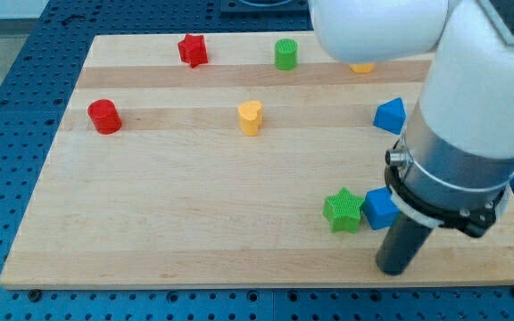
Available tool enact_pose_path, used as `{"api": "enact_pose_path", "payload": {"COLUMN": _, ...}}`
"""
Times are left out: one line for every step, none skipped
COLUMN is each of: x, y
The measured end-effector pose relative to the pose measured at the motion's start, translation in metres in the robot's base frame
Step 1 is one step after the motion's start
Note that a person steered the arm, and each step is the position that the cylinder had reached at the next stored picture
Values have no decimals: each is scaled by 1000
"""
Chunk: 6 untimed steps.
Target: Move your arm to center right
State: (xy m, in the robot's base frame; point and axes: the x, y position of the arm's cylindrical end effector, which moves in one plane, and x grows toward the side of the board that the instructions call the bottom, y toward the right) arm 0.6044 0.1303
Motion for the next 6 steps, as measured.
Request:
{"api": "enact_pose_path", "payload": {"x": -21, "y": 1}}
{"api": "enact_pose_path", "payload": {"x": -32, "y": 15}}
{"api": "enact_pose_path", "payload": {"x": -28, "y": 15}}
{"api": "enact_pose_path", "payload": {"x": -25, "y": 13}}
{"api": "enact_pose_path", "payload": {"x": -18, "y": 98}}
{"api": "enact_pose_path", "payload": {"x": -59, "y": 135}}
